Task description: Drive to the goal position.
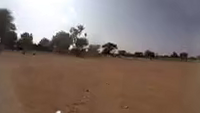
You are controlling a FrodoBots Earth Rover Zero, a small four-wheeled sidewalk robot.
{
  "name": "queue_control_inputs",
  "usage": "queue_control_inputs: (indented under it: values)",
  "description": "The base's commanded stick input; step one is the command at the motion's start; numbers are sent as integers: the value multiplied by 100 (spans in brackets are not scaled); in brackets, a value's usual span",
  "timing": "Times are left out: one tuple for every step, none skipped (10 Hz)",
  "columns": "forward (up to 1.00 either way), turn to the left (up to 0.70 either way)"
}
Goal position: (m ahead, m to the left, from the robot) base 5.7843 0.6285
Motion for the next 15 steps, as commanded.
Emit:
queue_control_inputs:
  values:
    - [100,0]
    - [100,0]
    - [100,0]
    - [100,0]
    - [100,0]
    - [100,0]
    - [100,0]
    - [100,0]
    - [100,0]
    - [100,0]
    - [100,0]
    - [100,0]
    - [100,0]
    - [100,0]
    - [100,0]
